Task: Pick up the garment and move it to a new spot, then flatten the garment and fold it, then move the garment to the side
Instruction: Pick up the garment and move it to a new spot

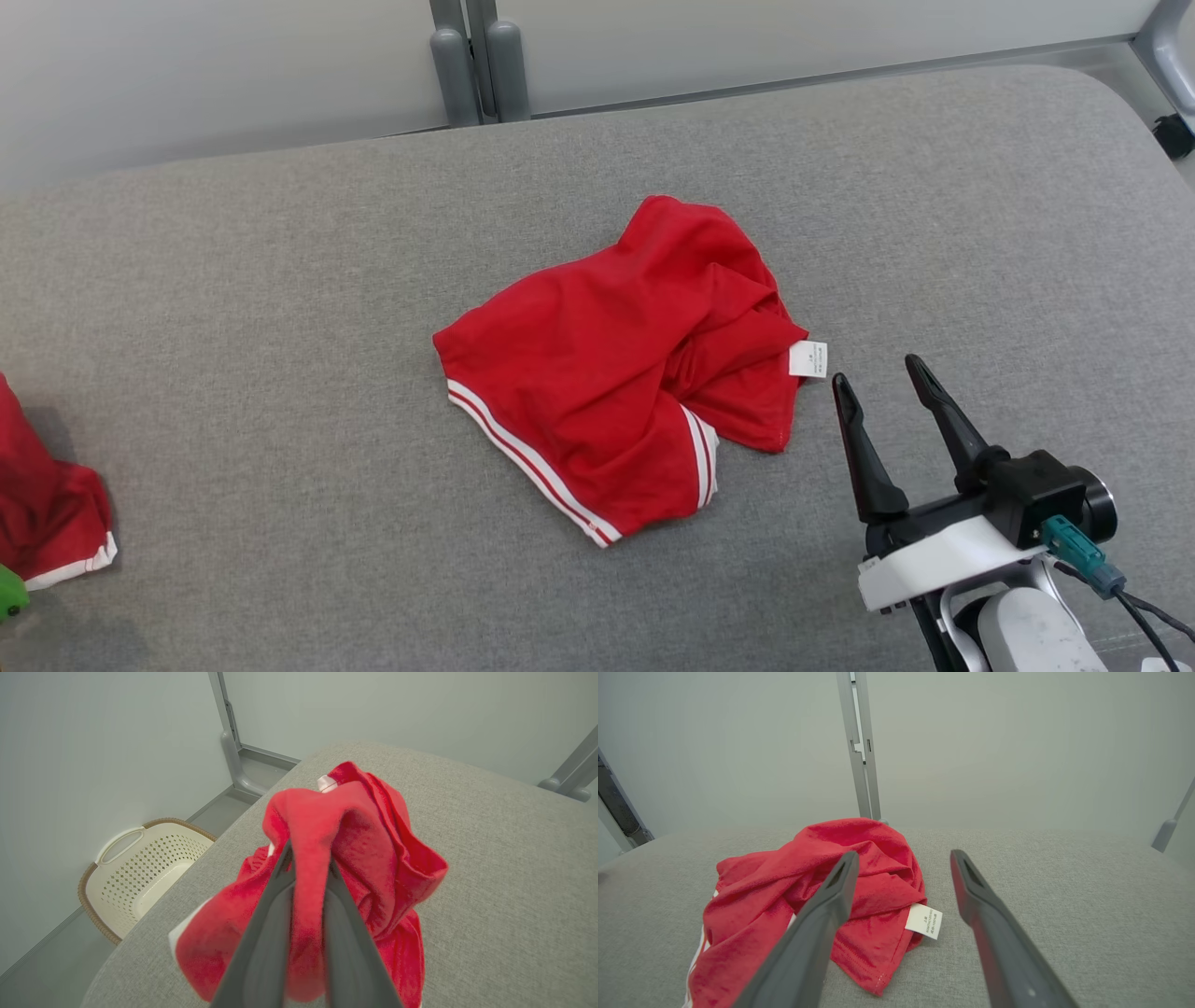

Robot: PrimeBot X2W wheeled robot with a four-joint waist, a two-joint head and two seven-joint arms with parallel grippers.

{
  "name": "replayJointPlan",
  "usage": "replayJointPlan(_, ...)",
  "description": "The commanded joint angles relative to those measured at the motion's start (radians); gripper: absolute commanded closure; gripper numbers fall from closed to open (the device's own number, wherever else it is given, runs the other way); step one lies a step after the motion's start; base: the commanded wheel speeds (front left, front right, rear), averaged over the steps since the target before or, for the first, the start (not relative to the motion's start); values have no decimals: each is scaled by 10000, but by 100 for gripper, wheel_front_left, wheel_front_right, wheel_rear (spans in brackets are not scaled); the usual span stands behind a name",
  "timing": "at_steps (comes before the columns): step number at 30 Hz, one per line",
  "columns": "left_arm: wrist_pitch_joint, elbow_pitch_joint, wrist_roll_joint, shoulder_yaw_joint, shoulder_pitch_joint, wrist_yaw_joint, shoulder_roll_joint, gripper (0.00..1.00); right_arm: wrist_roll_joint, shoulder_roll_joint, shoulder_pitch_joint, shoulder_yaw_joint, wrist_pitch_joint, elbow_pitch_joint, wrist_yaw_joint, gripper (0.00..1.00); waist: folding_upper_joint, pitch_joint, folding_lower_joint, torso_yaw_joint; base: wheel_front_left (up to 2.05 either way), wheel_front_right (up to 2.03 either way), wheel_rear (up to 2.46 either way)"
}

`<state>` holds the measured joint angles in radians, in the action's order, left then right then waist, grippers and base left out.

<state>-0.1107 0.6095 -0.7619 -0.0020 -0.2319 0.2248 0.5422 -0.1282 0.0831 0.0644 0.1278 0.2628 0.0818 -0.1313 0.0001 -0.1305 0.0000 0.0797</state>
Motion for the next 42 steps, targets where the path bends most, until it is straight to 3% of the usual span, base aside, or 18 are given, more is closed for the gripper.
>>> replayJointPlan(1, -148, 237, 88, 3, -308, 96, 14, 0, -60, 2, 84, 55, 31, 12, 10, 0, -1, 14, 0, 15, 0, 0, 0)
replayJointPlan(5, -805, 497, 266, -30, -565, 265, -249, 0, -85, 9, 87, 63, 31, 4, 10, 0, -1, 83, 0, -12, 0, 0, 0)
replayJointPlan(9, -1352, -238, 306, 183, -334, 159, -566, 0, -123, 46, -105, -33, 31, 20, 10, 0, -1, 256, 0, -11, 0, 0, 0)
replayJointPlan(14, -1554, -2463, 1272, -41, 650, -47, -1043, 0, -83, 87, -307, -241, 31, -58, 10, 0, -1, 660, 0, -17, 0, 0, 0)
replayJointPlan(17, -1537, -4042, 2028, -205, 1383, -268, -1641, 0, -40, 103, -451, -376, 31, -108, 10, 0, -1, 874, 0, -82, 0, 0, 0)
replayJointPlan(22, -1533, -5520, 2905, -574, 2386, -1025, -2982, 0, 64, 166, -494, -360, 31, -152, 10, 0, -1, 1063, 0, -120, 0, 0, 0)
replayJointPlan(30, -1535, -5423, 4175, -425, 3839, -2839, -4253, 0, 121, 369, -349, -263, 31, -1, 10, 0, -1, 1171, 0, 54, 0, 0, 0)
replayJointPlan(36, -1536, -5026, 4666, 189, 4280, -3301, -4763, 0, 210, 324, -457, -493, 31, 251, 10, 0, -1, 1247, 0, 150, 0, 0, 0)
replayJointPlan(42, -1538, -4809, 4843, 443, 4086, -3490, -4885, 0, 329, 328, -617, -640, 31, 561, 10, 0, -1, 1278, 0, 43, 0, 0, 0)
